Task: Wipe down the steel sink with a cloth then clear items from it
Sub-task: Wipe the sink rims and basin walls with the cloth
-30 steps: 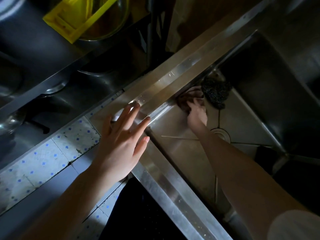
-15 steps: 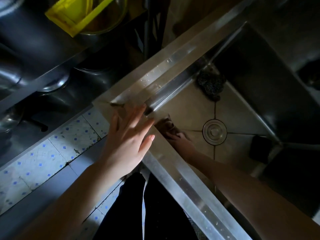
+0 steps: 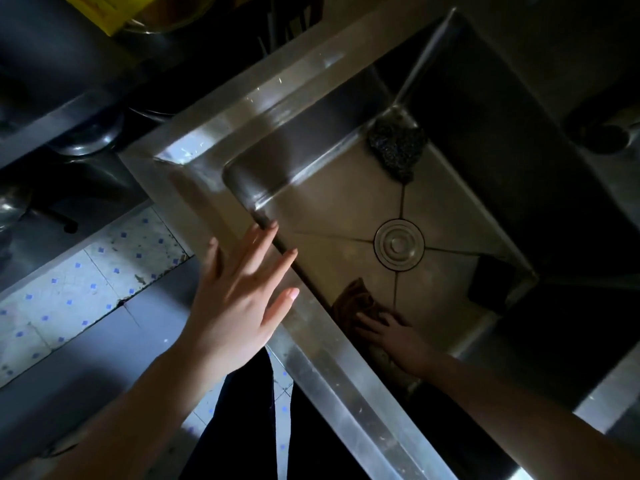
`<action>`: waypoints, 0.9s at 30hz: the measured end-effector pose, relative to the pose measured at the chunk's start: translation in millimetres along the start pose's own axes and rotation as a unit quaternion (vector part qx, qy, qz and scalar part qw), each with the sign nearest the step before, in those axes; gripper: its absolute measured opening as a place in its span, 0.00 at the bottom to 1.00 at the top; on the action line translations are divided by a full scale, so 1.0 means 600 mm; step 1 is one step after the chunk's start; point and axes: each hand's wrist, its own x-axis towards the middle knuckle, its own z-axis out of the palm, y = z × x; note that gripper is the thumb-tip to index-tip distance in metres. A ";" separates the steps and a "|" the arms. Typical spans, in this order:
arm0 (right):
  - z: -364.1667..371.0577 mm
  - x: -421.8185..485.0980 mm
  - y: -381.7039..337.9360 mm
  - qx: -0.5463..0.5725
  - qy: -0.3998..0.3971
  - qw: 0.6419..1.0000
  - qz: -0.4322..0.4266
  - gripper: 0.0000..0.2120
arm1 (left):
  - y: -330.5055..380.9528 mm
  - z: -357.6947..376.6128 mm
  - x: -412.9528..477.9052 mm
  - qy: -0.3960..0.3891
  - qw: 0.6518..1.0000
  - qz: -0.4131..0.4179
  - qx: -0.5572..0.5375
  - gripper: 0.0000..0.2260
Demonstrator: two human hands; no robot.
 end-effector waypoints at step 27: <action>-0.014 0.005 -0.016 -0.043 0.035 0.998 -0.025 0.27 | 0.095 0.012 -0.058 -0.030 1.000 0.003 0.007 0.22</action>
